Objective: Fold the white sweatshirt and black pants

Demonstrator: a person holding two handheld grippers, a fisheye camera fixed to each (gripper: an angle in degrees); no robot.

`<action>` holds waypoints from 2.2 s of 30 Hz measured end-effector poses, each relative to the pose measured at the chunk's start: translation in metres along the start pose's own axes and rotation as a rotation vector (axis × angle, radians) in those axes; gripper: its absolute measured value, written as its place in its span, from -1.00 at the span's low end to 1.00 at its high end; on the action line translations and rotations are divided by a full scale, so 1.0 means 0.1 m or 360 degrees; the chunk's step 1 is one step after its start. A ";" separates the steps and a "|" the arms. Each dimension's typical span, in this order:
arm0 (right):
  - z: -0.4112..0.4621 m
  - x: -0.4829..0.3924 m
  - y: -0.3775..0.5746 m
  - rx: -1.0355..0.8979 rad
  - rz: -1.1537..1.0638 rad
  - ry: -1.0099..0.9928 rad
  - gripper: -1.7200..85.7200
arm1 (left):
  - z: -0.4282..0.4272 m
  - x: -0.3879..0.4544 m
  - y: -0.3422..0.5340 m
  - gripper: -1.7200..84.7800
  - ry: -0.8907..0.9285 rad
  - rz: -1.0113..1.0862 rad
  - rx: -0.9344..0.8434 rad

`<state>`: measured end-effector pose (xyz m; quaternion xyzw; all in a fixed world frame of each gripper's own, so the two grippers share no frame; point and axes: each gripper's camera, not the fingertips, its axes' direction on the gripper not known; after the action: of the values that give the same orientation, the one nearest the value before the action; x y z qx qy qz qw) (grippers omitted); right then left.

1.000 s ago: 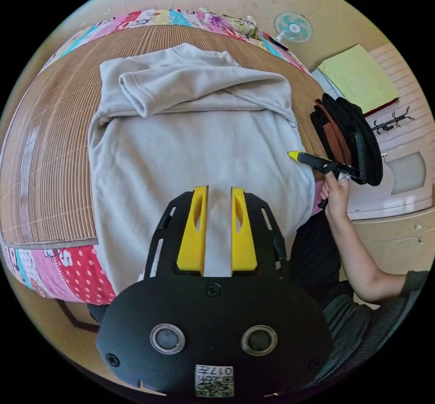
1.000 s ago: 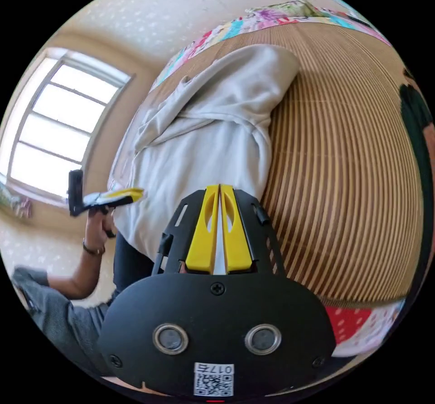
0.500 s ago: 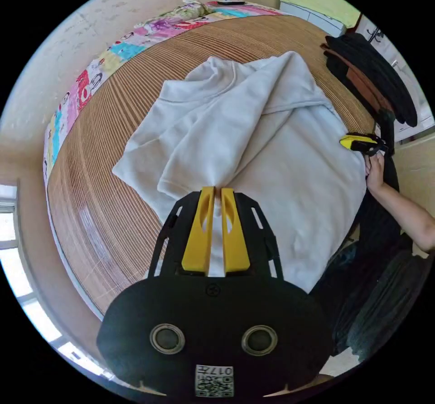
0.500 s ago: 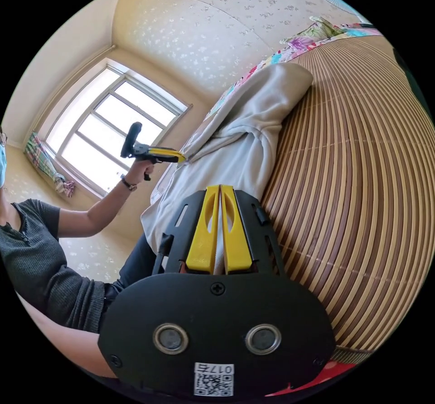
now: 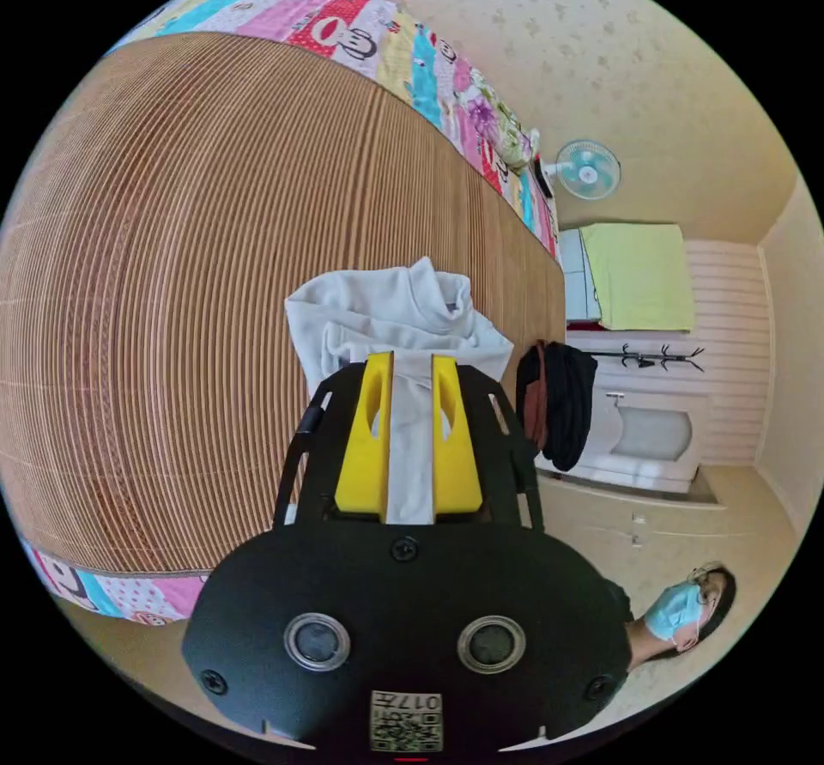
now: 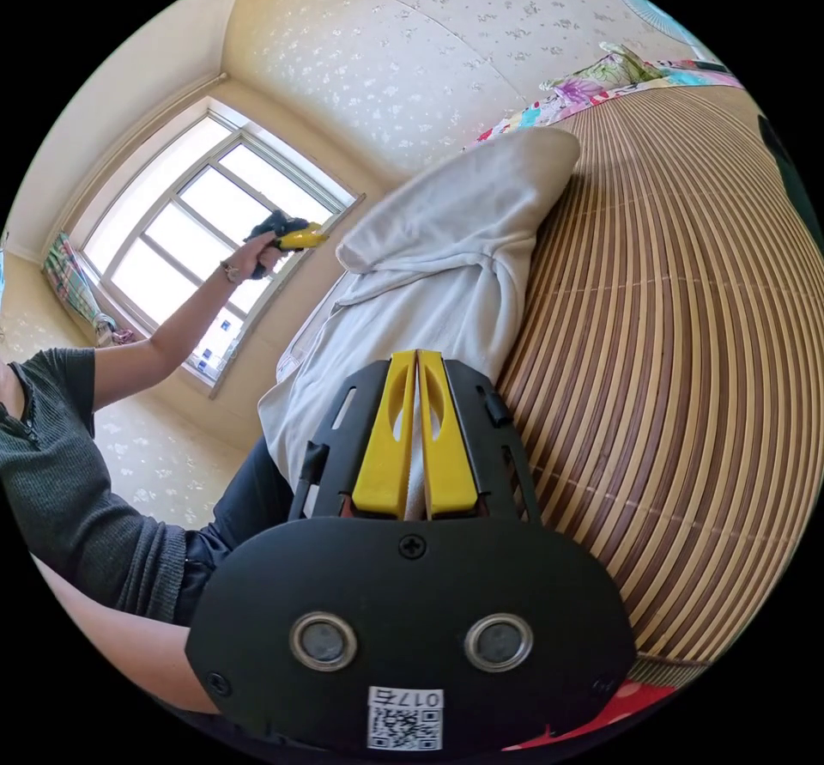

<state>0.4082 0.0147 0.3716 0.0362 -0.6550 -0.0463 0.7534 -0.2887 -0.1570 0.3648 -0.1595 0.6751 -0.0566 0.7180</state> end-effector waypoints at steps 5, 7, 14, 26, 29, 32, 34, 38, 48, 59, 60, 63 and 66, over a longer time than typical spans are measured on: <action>-0.05 0.07 0.03 -0.0002 -0.0003 0.0002 -0.95 | 0.21 -0.03 0.53 -0.72 -0.0057 0.0311 0.0258; -0.07 0.08 0.03 -0.0004 -0.0005 0.0005 -0.95 | 0.27 0.01 0.65 -0.69 -0.0083 0.0378 0.0341; -0.11 0.15 0.03 -0.0007 -0.0002 0.0002 -0.95 | 0.57 0.25 0.47 -0.67 -0.0415 0.0486 0.0436; -0.06 0.21 -0.05 -0.0008 -0.0017 -0.0003 -0.95 | 0.96 1.23 0.37 -0.87 -0.0430 0.1077 -0.0220; -0.03 0.21 -0.09 -0.0009 -0.0015 -0.0003 -0.95 | 0.73 0.99 0.38 -0.87 -0.0183 0.0752 -0.0213; 0.01 0.21 -0.14 -0.0013 -0.0007 -0.0002 -0.95 | 0.66 0.38 0.42 -0.84 -0.0622 0.0227 -0.0218; 0.04 0.21 -0.17 -0.0017 0.0003 -0.0004 -0.95 | 0.64 0.10 0.61 -0.79 -0.0716 0.0014 -0.0111; 0.11 0.24 -0.28 -0.0037 0.0085 -0.0059 -0.95 | 0.85 0.11 1.44 -0.80 -0.0298 0.0275 0.0174; 0.38 -0.77 -0.38 -0.0214 0.0133 0.0878 -0.95 | 1.68 0.32 2.98 -0.90 -0.0715 0.0452 0.0334; 0.77 0.09 -2.20 -0.0727 0.0504 0.0550 -0.95 | 1.69 0.44 1.95 -0.93 -0.0751 0.0316 0.0062; 0.67 0.03 -2.20 -0.0680 0.0451 0.0467 -0.94 | 1.62 0.45 2.00 -0.92 -0.0727 0.0357 0.0075; 0.13 -0.37 -1.82 -0.0455 0.0273 0.0365 -0.93 | 1.15 0.32 2.69 -0.92 -0.0630 0.0421 0.0442; -0.31 -0.68 -1.06 -0.0351 0.0258 0.0425 -0.91 | 0.81 -0.09 3.47 -0.82 -0.0510 0.0287 0.0743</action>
<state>0.4274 -0.0824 0.2883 -0.0935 -0.5408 -0.0517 0.8343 -0.2565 0.1855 0.2704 0.0636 0.5334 -0.1205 0.8348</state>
